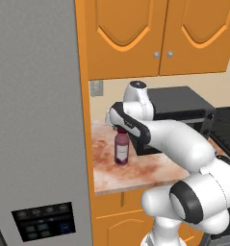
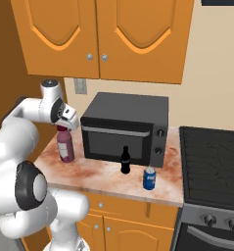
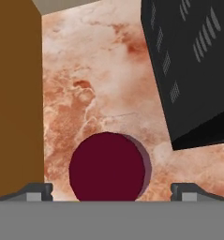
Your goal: Move the drinks to the dining counter.
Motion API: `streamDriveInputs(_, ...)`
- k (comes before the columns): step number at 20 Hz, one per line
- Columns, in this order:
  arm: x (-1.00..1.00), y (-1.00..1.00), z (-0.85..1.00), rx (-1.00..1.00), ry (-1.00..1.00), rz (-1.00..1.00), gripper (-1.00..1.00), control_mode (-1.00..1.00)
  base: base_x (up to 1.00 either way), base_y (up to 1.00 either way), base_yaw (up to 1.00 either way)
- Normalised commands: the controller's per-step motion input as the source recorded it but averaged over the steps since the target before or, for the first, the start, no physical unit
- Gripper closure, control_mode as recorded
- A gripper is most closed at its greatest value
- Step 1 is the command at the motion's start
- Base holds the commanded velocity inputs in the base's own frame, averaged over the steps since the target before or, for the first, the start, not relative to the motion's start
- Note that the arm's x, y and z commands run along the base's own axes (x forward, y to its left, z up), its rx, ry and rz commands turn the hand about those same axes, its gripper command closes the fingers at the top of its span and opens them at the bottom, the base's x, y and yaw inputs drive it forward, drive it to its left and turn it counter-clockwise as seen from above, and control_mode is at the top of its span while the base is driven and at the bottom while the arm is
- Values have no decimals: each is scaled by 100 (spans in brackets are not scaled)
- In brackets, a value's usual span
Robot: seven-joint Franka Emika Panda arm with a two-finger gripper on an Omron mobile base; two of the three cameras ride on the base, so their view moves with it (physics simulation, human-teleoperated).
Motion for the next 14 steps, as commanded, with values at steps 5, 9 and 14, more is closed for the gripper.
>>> streamDriveInputs(5,11,0,-12,0,0,0,-100,-100,0,0,0)
streamDriveInputs(9,4,0,-16,0,0,0,-100,-100,0,0,0)
streamDriveInputs(14,5,3,-18,0,0,0,-100,-100,0,0,0)
